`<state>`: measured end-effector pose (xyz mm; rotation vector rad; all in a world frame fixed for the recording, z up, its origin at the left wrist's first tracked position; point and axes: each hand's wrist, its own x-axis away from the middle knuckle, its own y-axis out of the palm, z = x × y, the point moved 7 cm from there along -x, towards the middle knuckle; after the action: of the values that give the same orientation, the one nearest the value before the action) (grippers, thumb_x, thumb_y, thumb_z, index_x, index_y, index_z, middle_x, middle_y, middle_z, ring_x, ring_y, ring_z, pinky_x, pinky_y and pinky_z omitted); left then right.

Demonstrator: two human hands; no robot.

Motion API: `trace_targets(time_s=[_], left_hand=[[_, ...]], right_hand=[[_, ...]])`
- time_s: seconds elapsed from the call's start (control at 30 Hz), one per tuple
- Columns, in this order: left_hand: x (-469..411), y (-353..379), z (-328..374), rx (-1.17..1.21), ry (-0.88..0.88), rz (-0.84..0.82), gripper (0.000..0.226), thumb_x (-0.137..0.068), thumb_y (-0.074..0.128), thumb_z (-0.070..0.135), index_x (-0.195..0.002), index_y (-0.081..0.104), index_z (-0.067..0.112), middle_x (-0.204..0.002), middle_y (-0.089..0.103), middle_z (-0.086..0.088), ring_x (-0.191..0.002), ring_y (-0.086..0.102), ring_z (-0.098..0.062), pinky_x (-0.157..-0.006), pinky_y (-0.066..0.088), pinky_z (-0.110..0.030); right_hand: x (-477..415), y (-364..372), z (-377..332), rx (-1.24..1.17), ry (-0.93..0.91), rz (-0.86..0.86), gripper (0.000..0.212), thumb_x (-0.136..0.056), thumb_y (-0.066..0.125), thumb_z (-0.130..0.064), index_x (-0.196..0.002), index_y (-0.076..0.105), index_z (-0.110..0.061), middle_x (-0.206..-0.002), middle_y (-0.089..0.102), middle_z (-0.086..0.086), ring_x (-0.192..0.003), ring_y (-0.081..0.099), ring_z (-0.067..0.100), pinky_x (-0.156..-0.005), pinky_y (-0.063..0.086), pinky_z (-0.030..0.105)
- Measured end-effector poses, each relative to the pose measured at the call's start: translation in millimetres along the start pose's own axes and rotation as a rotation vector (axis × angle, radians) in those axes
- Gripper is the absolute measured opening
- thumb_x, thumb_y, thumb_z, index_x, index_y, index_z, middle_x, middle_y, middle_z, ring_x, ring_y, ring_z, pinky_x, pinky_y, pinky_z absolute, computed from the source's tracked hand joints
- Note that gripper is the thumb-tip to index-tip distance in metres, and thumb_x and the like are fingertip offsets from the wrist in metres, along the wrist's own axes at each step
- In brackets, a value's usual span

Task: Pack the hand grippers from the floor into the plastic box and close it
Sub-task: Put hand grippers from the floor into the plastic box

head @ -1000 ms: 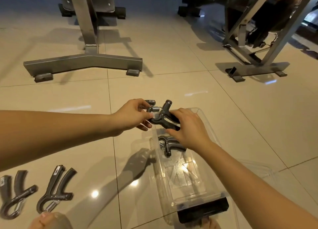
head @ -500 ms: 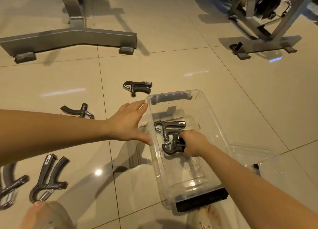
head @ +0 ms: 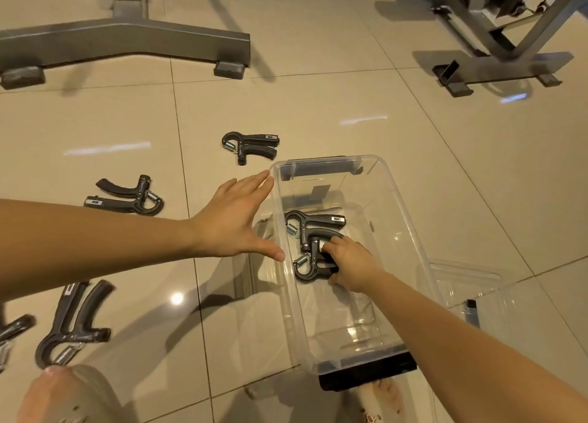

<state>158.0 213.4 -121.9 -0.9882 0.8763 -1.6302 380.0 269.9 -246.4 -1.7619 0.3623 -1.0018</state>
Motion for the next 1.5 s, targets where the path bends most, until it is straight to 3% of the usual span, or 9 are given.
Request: trace_targets(time_s=[0.2,0.33,0.6,0.83,1.07,1.27,1.37,1.5], left_hand=[[-1.0,0.8,1.4,0.020,-0.007,-0.012,0.148,-0.049,0.047,0.102,-0.161,0.001,0.016,-0.169,-0.001,-0.003,-0.155,0.004,-0.019,-0.125,0.009,-0.045],[0.0,-0.6,7.5,0.051,-0.019,-0.047,0.146,-0.053,0.061,0.093,-0.161,-0.001,0.017,-0.169,-0.002,-0.002,-0.155,0.004,-0.019,-0.125,0.011,-0.038],[43.6,-46.9,-41.0,0.036,-0.124,-0.007,0.129,-0.062,0.072,0.079,-0.161,0.014,0.021,-0.168,0.011,0.003,-0.154,0.013,-0.016,-0.122,0.015,-0.033],[83.8,-86.4,-114.1,-0.031,-0.214,0.044,0.110,-0.066,0.079,0.069,-0.154,0.033,0.021,-0.160,0.032,0.003,-0.141,0.038,-0.019,-0.113,0.035,-0.032],[88.8,-95.7,-187.7,0.054,-0.360,0.134,0.106,-0.065,0.086,0.059,-0.151,0.038,0.020,-0.156,0.037,0.005,-0.140,0.039,-0.018,-0.111,0.036,-0.033],[81.1,-60.4,-253.4,0.002,-0.389,0.002,0.106,-0.066,0.085,0.059,-0.152,0.037,0.018,-0.156,0.038,0.002,-0.139,0.040,-0.020,-0.111,0.035,-0.032],[70.5,-44.9,-281.8,-0.061,-0.395,-0.054,0.106,-0.069,0.082,0.061,-0.153,0.036,0.017,-0.158,0.036,0.001,-0.141,0.038,-0.021,-0.113,0.034,-0.034],[64.3,-22.3,-315.6,-0.046,-0.429,-0.083,0.105,-0.061,0.082,0.067,-0.145,0.046,0.017,-0.142,0.051,0.004,-0.127,0.050,-0.019,-0.103,0.043,-0.032]], right_hand=[[1.2,-2.3,4.1,-0.037,0.011,0.009,0.067,-0.070,0.086,-0.041,-0.129,0.059,-0.020,-0.120,0.056,-0.001,-0.116,0.049,0.023,-0.093,0.044,0.036],[6.6,-19.1,5.5,-0.110,0.052,0.075,0.068,-0.074,0.084,-0.040,-0.133,0.058,-0.020,-0.126,0.058,-0.002,-0.118,0.050,0.021,-0.095,0.045,0.034],[17.6,-130.5,-28.2,-0.477,0.167,0.562,0.039,-0.084,0.076,-0.028,-0.121,0.066,-0.018,-0.105,0.065,-0.004,-0.096,0.062,0.016,-0.080,0.048,0.027],[-0.2,-212.6,-85.8,-0.539,0.127,0.744,0.035,-0.086,0.076,-0.034,-0.114,0.068,-0.015,-0.095,0.065,-0.002,-0.092,0.060,0.019,-0.080,0.051,0.037],[-97.0,-224.7,-142.1,-0.491,0.084,0.552,0.046,-0.086,0.076,-0.033,-0.127,0.064,-0.015,-0.114,0.068,0.004,-0.103,0.063,0.025,-0.084,0.052,0.037],[-195.3,-194.3,-136.6,-0.347,0.161,0.286,0.045,-0.083,0.071,-0.017,-0.126,0.061,-0.009,-0.123,0.064,0.013,-0.108,0.061,0.036,-0.090,0.053,0.044],[-242.9,-174.8,-128.9,-0.315,0.214,0.184,0.059,-0.080,0.071,-0.017,-0.136,0.053,-0.010,-0.130,0.058,0.015,-0.114,0.060,0.038,-0.094,0.052,0.047],[-293.9,-154.6,-123.4,-0.380,0.298,0.118,0.067,-0.081,0.073,-0.017,-0.141,0.044,-0.009,-0.132,0.053,0.017,-0.117,0.056,0.039,-0.094,0.053,0.050]])
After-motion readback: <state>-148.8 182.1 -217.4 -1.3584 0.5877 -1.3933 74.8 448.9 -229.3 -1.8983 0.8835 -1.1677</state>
